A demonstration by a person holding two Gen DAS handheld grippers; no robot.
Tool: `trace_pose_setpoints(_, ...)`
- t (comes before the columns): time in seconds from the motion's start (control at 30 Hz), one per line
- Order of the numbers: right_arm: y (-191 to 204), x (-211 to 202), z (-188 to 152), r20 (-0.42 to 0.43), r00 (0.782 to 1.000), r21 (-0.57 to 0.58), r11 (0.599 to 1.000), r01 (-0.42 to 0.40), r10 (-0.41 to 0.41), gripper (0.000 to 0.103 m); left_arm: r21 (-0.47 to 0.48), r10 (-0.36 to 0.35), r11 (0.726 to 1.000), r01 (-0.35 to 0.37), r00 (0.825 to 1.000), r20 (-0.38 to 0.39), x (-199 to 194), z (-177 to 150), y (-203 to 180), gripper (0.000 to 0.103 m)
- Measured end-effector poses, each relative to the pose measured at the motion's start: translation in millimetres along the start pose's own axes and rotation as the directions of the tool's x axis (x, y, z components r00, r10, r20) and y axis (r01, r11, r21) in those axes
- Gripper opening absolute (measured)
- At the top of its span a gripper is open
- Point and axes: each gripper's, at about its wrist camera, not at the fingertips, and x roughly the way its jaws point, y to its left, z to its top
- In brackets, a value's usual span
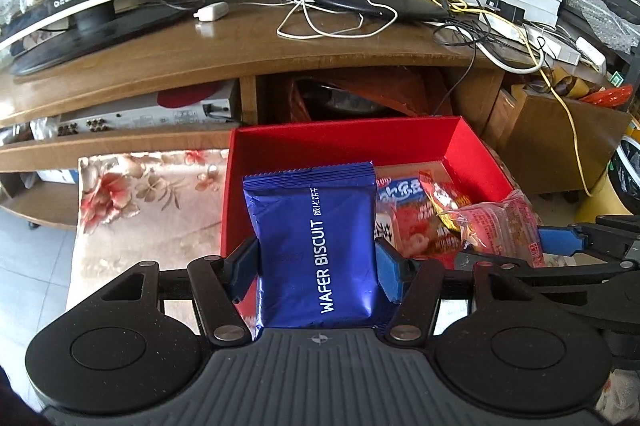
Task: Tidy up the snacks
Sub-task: 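Lower both snacks into the red box and open both tools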
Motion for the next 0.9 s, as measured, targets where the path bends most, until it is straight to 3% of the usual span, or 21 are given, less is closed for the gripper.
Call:
trace_pose_setpoints(0.43,-10,25,32,0.014,1.0,0.011,1.0,0.021,-0.021,0.061,-0.022,0.011,1.0,-0.011,1.0,-0.001,29,27,3,0.066)
trace_pose_setpoints(0.9,-18,72,44,-0.041,0.998,-0.004,0.999,0.039,-0.04,0.061,-0.041,0.044,0.998,-0.048,0.995,-0.088,74,26,5,0.066)
